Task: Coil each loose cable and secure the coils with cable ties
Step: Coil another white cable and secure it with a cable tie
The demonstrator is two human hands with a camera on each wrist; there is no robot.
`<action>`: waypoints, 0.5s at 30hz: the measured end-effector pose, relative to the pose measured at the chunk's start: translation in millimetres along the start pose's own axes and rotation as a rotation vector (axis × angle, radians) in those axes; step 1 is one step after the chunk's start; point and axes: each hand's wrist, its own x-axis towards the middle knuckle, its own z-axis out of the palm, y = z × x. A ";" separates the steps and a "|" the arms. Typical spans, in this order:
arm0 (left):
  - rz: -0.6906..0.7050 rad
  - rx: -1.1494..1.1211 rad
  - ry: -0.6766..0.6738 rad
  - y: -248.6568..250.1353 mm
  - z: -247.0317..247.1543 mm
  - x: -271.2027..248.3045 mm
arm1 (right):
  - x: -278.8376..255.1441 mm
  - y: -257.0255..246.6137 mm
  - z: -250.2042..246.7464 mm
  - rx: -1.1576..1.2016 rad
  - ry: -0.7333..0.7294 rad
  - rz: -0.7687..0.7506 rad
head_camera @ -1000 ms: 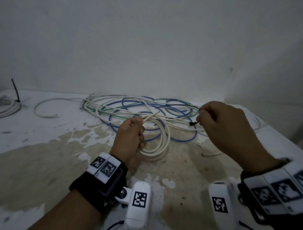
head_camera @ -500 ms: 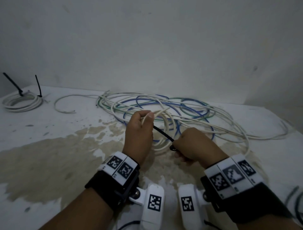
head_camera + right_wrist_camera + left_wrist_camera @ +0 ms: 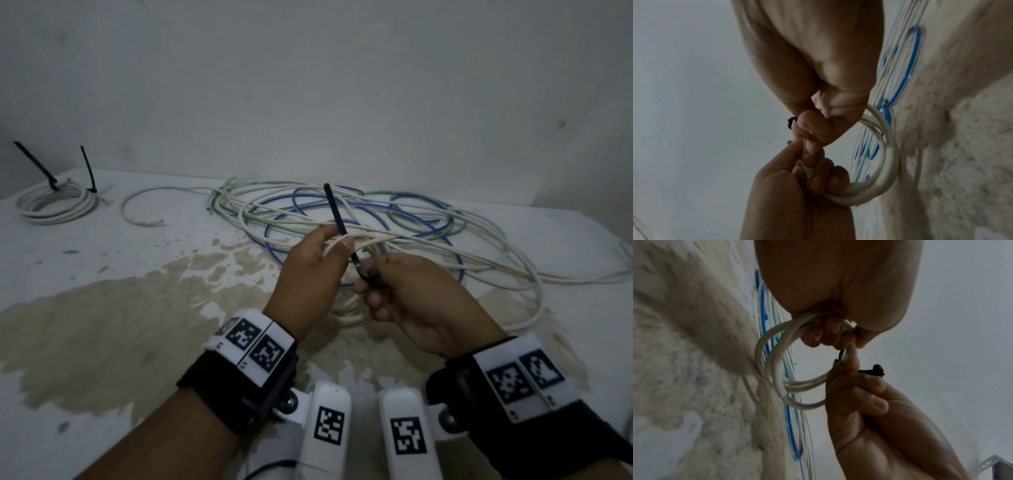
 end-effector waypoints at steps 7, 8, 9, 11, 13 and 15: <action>-0.133 -0.228 -0.005 10.6 3.3 -6.8 | -4.9 3.0 3.0 0.029 -0.047 -0.046; -0.140 -0.247 -0.014 11.4 2.7 -7.1 | -5.4 2.9 2.9 0.041 -0.046 -0.050; -0.146 -0.256 -0.019 11.3 2.1 -7.1 | -6.1 2.8 2.8 0.056 -0.046 -0.053; -0.154 -0.252 -0.006 12.3 1.5 -7.4 | -7.4 3.3 3.5 0.079 -0.051 -0.062; -0.156 -0.268 0.039 13.7 3.3 -8.6 | -9.2 4.3 5.1 0.079 -0.055 -0.088; -0.147 -0.274 0.088 14.0 5.1 -9.9 | -10.6 5.1 7.2 0.070 -0.062 -0.124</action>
